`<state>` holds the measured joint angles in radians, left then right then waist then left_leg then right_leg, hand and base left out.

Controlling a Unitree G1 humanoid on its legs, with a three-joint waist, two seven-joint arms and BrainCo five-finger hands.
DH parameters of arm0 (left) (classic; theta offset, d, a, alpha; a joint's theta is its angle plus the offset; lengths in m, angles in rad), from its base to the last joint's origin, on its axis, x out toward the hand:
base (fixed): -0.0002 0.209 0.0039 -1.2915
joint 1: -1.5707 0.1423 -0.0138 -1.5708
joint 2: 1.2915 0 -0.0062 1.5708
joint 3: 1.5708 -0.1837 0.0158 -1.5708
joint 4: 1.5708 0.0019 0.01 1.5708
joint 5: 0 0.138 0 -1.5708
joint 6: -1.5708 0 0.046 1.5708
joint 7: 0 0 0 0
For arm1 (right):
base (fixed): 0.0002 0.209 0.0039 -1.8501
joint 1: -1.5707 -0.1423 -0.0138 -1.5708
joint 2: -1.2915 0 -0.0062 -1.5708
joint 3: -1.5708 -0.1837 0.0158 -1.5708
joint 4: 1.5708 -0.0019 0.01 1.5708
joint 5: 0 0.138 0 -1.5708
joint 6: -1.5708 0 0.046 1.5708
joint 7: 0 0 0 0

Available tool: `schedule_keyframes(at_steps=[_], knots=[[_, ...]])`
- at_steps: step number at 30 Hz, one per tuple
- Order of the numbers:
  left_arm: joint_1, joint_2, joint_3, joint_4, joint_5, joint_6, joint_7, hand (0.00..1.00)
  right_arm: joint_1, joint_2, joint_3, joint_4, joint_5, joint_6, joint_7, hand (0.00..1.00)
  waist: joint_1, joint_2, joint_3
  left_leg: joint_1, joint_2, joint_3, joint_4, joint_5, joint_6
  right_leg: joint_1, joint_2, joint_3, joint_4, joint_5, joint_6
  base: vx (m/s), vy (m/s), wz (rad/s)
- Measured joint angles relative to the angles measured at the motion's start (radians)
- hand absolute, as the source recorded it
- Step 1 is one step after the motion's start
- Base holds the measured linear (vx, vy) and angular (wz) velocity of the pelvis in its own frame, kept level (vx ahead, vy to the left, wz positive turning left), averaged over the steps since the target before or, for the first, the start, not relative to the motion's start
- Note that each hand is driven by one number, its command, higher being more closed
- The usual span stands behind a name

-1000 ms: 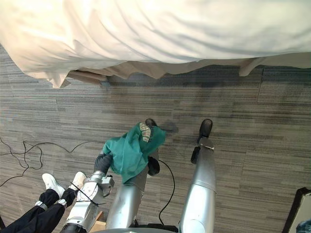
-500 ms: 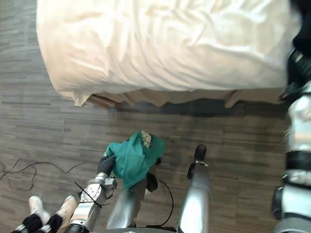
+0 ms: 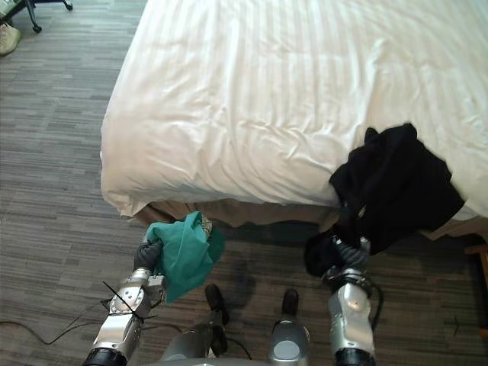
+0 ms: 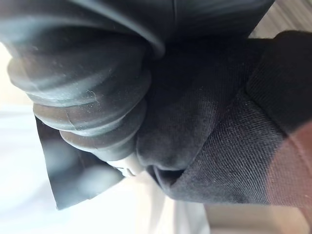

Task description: Tidy the bed and pick cloth on bed and put in laundry

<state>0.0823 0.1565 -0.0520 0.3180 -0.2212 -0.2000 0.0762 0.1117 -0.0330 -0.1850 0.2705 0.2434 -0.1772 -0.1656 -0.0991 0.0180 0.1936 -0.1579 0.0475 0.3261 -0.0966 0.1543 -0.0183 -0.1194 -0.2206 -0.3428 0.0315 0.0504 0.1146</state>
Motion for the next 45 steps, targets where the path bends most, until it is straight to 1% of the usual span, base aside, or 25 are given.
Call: schedule_keyframes(at_steps=[3,8,11,13,14,16,18,19,20,22,24,25,27,29,33,34,35,36,37,38,39,40,42,43,45], knots=[[0.001,-0.015,0.000,0.043,0.017,0.001,0.022,1.00,0.024,0.029,0.043,0.044,-0.023,0.007,0.022,1.00,0.003,-0.007,-0.008,0.041,-0.005,-0.024,0.000,-0.002,0.002,0.050,0.002,-0.014,0.002,-0.006,0.003,0.07,-0.002,0.11],[0.048,-0.056,-0.028,0.116,0.021,0.019,0.060,1.00,0.061,0.050,0.113,0.132,-0.118,0.032,0.034,1.00,0.005,-0.033,-0.024,0.123,-0.037,-0.062,-0.006,-0.034,0.008,0.074,-0.062,-0.040,0.188,-0.135,-0.003,0.04,0.004,0.23],[0.114,-0.074,-0.034,0.118,0.020,0.030,0.074,1.00,0.110,0.054,0.167,0.158,-0.183,0.055,0.035,1.00,0.012,-0.058,-0.037,0.141,-0.057,-0.098,-0.006,-0.037,0.012,0.084,-0.092,-0.052,0.272,-0.185,-0.048,0.07,-0.012,0.42],[0.155,-0.088,-0.043,0.116,0.021,0.040,0.080,1.00,0.150,0.054,0.197,0.158,-0.217,0.059,0.037,1.00,0.008,-0.061,-0.038,0.140,-0.061,-0.151,-0.006,-0.037,0.013,0.081,-0.087,0.012,0.321,-0.180,-0.076,0.08,-0.028,0.69],[0.178,-0.100,-0.056,0.107,0.020,0.041,0.082,1.00,0.182,0.055,0.210,0.158,-0.219,0.068,0.037,1.00,0.005,-0.059,-0.037,0.141,-0.055,-0.198,-0.006,-0.037,0.018,0.058,-0.066,0.085,0.373,-0.187,-0.142,0.04,-0.069,0.96],[0.219,-0.105,-0.059,0.066,0.019,0.041,0.087,1.00,0.225,0.073,0.244,0.152,-0.219,0.072,0.037,1.00,0.004,-0.052,-0.034,0.117,-0.046,-0.287,-0.006,-0.032,0.010,0.044,0.032,0.264,0.366,-0.265,-0.130,0.03,-0.126,1.21],[0.249,-0.106,-0.063,0.022,0.018,0.041,0.103,1.00,0.254,0.090,0.273,0.135,-0.220,0.074,0.034,1.00,0.003,-0.090,-0.032,0.077,-0.079,-0.366,-0.005,-0.024,0.001,0.029,0.127,0.455,0.318,-0.333,-0.129,0.02,-0.225,1.50],[0.256,-0.134,-0.065,0.013,0.017,0.050,0.106,1.00,0.252,0.084,0.286,0.121,-0.226,0.079,0.033,1.00,0.006,-0.084,-0.026,0.059,-0.093,-0.423,-0.004,-0.022,0.002,0.032,0.167,0.516,0.337,-0.341,-0.093,0.03,-0.165,1.24],[0.267,-0.147,-0.065,0.001,0.017,0.051,0.108,1.00,0.253,0.082,0.296,0.110,-0.229,0.079,0.033,1.00,0.022,-0.082,-0.025,0.057,-0.093,-0.436,-0.006,-0.022,0.002,0.034,0.175,0.518,0.337,-0.342,-0.093,0.02,-0.172,0.87],[0.324,-0.188,-0.071,-0.048,0.017,0.055,0.126,1.00,0.245,0.052,0.338,0.051,-0.251,0.078,0.023,1.00,0.071,-0.035,-0.014,0.048,-0.087,-0.451,-0.005,-0.021,-0.001,0.056,0.180,0.457,0.320,-0.332,-0.082,-0.01,-0.129,0.51],[0.336,-0.202,-0.065,-0.069,0.017,0.059,0.131,1.00,0.260,0.052,0.345,0.021,-0.255,0.078,0.012,1.00,0.074,-0.024,-0.019,0.035,-0.085,-0.480,0.003,-0.018,-0.004,0.077,0.163,0.375,0.293,-0.326,-0.084,0.03,-0.083,1.05],[0.336,-0.211,-0.064,-0.085,0.015,0.059,0.141,1.00,0.261,0.054,0.345,0.012,-0.256,0.077,0.012,1.00,0.075,-0.022,-0.020,0.023,-0.085,-0.487,0.019,-0.018,-0.004,0.091,0.160,0.346,0.280,-0.327,-0.085,0.06,-0.083,1.15],[0.339,-0.220,-0.065,-0.116,0.007,0.059,0.149,1.00,0.262,0.052,0.347,0.012,-0.264,0.077,0.013,1.00,0.122,-0.020,-0.024,0.020,-0.082,-0.495,0.048,-0.013,-0.010,0.137,0.167,0.301,0.255,-0.336,-0.089,0.08,-0.094,0.70],[0.339,-0.230,-0.060,-0.124,-0.003,0.059,0.149,1.00,0.262,0.049,0.352,0.010,-0.279,0.075,0.014,1.00,0.144,-0.036,-0.031,0.017,-0.090,-0.521,0.050,-0.003,-0.013,0.161,0.171,0.278,0.230,-0.337,-0.089,0.10,-0.082,0.44],[0.336,-0.231,-0.046,-0.144,-0.003,0.060,0.144,1.00,0.277,0.044,0.353,-0.021,-0.290,0.073,0.012,1.00,0.140,-0.047,-0.030,-0.033,-0.137,-0.621,0.110,0.008,0.002,0.189,0.168,0.180,0.244,-0.338,-0.086,0.09,-0.070,0.92],[0.335,-0.231,-0.046,-0.154,-0.003,0.060,0.144,1.00,0.277,0.044,0.350,-0.020,-0.293,0.073,0.012,1.00,0.140,-0.046,-0.029,-0.040,-0.140,-0.616,0.115,0.021,0.019,0.189,0.168,0.159,0.265,-0.338,-0.085,0.03,-0.041,1.41],[0.329,-0.230,-0.049,-0.160,-0.004,0.059,0.144,1.00,0.277,0.044,0.340,-0.020,-0.294,0.073,0.010,1.00,0.139,-0.038,-0.024,-0.042,-0.153,-0.572,0.111,0.058,0.072,0.180,0.168,0.137,0.321,-0.339,-0.086,-0.01,0.027,1.57],[0.327,-0.230,-0.055,-0.163,-0.003,0.058,0.145,1.00,0.267,0.027,0.320,-0.018,-0.294,0.069,0.003,1.00,0.134,-0.012,-0.018,-0.037,-0.151,-0.512,0.093,0.071,0.111,0.159,0.182,0.144,0.310,-0.385,-0.114,-0.02,0.037,1.41],[0.326,-0.230,-0.053,-0.168,-0.003,0.056,0.145,1.00,0.262,0.027,0.317,-0.017,-0.294,0.065,-0.003,1.00,0.139,-0.012,-0.016,-0.034,-0.143,-0.443,0.075,-0.006,0.149,0.170,0.186,0.146,0.235,-0.340,-0.130,-0.09,0.083,1.15],[0.316,-0.227,-0.045,-0.147,-0.004,0.058,0.149,1.00,0.244,0.032,0.319,-0.004,-0.294,0.069,-0.008,1.00,0.139,-0.013,-0.002,-0.038,-0.123,-0.344,0.087,-0.046,0.138,0.193,0.181,0.124,0.213,-0.338,-0.118,-0.10,0.034,1.09],[0.286,-0.218,-0.038,-0.106,-0.003,0.061,0.150,1.00,0.224,0.036,0.308,0.020,-0.294,0.070,-0.015,1.00,0.134,-0.029,0.012,-0.063,-0.078,-0.160,0.164,-0.119,0.131,0.205,0.150,0.088,0.170,-0.313,-0.125,-0.13,0.030,1.16],[0.292,-0.211,-0.036,-0.097,-0.003,0.065,0.152,1.00,0.215,0.034,0.295,0.037,-0.293,0.070,-0.018,1.00,0.140,-0.023,0.011,-0.085,-0.032,-0.042,0.282,-0.139,0.138,0.209,0.139,0.052,0.164,-0.312,-0.122,-0.06,-0.010,1.07],[0.288,-0.211,-0.046,-0.073,-0.003,0.064,0.151,1.00,0.207,0.033,0.277,0.067,-0.293,0.072,-0.030,1.00,0.135,-0.015,0.012,-0.051,0.006,0.016,0.341,-0.177,0.103,0.232,0.125,0.002,0.175,-0.320,-0.108,0.04,-0.003,0.83],[0.283,-0.207,-0.055,-0.060,-0.003,0.065,0.149,1.00,0.209,0.032,0.267,0.076,-0.293,0.076,-0.032,1.00,0.135,-0.004,0.010,-0.043,-0.010,-0.008,0.308,-0.175,0.106,0.242,0.120,-0.021,0.177,-0.321,-0.107,0.07,0.023,0.74],[0.274,-0.193,-0.073,-0.052,-0.004,0.066,0.146,1.00,0.207,0.034,0.258,0.077,-0.293,0.077,-0.032,1.00,0.137,-0.015,0.009,-0.030,-0.050,-0.048,0.242,-0.139,0.114,0.242,0.105,-0.056,0.175,-0.312,-0.092,0.03,0.058,0.61]])
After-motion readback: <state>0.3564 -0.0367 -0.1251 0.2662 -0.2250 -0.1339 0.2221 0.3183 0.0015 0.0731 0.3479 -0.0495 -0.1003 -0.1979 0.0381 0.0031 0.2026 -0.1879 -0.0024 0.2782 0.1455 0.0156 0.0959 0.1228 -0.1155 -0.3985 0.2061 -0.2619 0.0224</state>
